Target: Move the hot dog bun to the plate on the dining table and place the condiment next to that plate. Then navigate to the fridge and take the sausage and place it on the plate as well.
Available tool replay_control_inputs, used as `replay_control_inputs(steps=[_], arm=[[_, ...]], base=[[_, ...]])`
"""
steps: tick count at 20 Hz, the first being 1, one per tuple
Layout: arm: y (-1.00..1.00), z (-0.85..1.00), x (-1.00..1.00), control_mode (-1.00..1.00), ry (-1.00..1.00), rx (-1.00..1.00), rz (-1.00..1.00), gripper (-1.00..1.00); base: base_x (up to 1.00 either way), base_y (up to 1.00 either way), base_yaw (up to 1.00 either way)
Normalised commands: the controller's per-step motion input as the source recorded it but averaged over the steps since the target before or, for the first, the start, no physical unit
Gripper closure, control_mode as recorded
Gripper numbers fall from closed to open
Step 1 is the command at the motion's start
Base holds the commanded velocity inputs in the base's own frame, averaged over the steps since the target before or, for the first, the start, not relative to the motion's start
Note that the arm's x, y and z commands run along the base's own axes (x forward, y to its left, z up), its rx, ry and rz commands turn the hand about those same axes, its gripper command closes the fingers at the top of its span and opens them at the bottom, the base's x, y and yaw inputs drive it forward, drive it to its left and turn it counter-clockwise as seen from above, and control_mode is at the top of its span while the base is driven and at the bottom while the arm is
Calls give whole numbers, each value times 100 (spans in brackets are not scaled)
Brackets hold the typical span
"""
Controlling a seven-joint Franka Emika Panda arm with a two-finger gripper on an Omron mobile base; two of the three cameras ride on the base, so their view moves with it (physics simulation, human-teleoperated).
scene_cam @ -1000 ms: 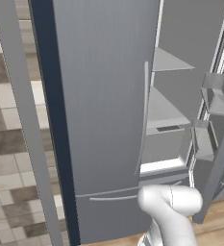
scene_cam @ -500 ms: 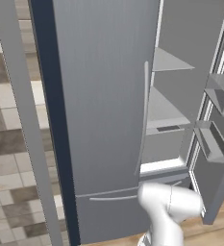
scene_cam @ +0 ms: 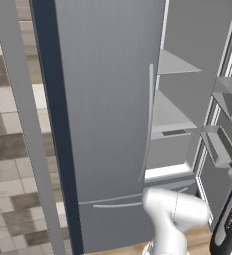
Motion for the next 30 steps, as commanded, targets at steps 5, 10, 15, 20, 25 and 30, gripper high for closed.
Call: replay_control_inputs(steps=[5, 10, 15, 20, 25, 30], arm=[[100, 5, 89, -100, 11, -45, -19, -100], [67, 9, 80, -100, 0, -49, -30, -100], [-21, 4, 77, -100, 0, -32, -26, -100], [-70, 0, 64, -100, 1, -11, -21, -100], [-71, 0, 44, -100, 0, -3, -13, -100], [-73, 0, 13, -100, 0, 0, -10, -100]], base=[[0, 0, 0], [0, 0, 0], [0, 0, 0], [0, 0, 0], [0, 0, 0], [0, 0, 0]])
